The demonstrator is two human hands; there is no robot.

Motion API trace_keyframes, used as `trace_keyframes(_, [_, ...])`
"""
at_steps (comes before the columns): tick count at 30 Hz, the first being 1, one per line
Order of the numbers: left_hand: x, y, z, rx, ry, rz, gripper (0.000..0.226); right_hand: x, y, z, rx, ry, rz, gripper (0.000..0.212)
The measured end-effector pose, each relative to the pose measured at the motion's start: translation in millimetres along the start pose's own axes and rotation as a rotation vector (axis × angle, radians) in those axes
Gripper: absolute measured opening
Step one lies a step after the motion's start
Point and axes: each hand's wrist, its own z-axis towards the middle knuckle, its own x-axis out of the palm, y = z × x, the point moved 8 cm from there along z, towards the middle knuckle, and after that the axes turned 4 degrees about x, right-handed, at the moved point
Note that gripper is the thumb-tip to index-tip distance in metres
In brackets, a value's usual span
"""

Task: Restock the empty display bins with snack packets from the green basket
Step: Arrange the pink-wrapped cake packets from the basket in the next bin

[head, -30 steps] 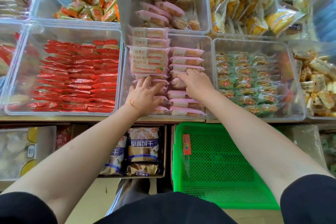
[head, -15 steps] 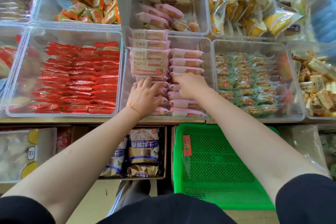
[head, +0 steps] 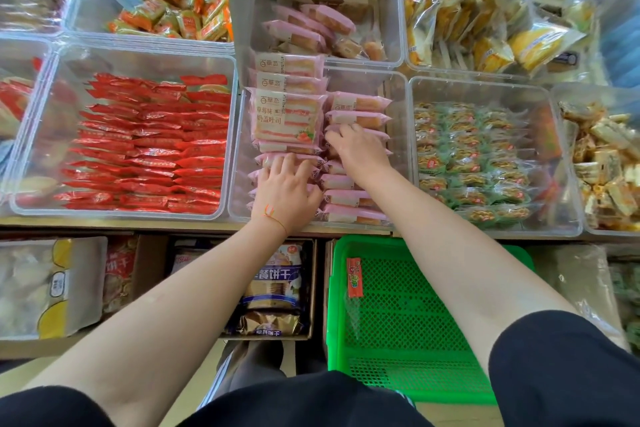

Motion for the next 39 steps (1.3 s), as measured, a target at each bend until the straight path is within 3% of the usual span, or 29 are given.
trace_keyframes(6, [1,0,0,-0.012,0.017,0.009,0.051,-1,-2,-4,-0.068,0.006,0.032,0.037])
trace_keyframes(10, [3,0,0,-0.013,0.038,0.015,0.051,1,-4,-6,-0.013,0.01,0.223,0.03])
trace_keyframes(12, [2,0,0,-0.011,0.045,0.019,0.052,-9,-11,-9,0.04,-0.092,0.331,0.034])
trace_keyframes(15, [3,-1,0,-0.009,0.053,0.017,0.052,-17,-23,-14,0.141,-0.248,0.252,0.041])
trace_keyframes(19, [4,1,0,-0.013,0.049,0.012,0.053,3,-26,-6,0.177,-0.1,0.103,0.039])
trace_keyframes(23, [3,1,1,-0.011,0.041,0.007,0.052,5,-30,6,0.149,0.039,0.115,0.04])
trace_keyframes(28, [3,1,1,-0.01,0.031,0.006,0.054,-24,-36,18,0.194,-0.139,-0.038,0.039])
trace_keyframes(34, [2,0,0,-0.012,0.03,0.006,0.048,-14,-58,32,0.291,0.022,-0.069,0.034])
trace_keyframes(37, [2,0,0,-0.013,0.03,0.007,0.047,-25,-57,42,0.295,0.005,-0.099,0.028])
trace_keyframes(39, [2,0,0,-0.012,0.027,0.009,0.045,-28,-53,48,0.274,-0.004,-0.067,0.041])
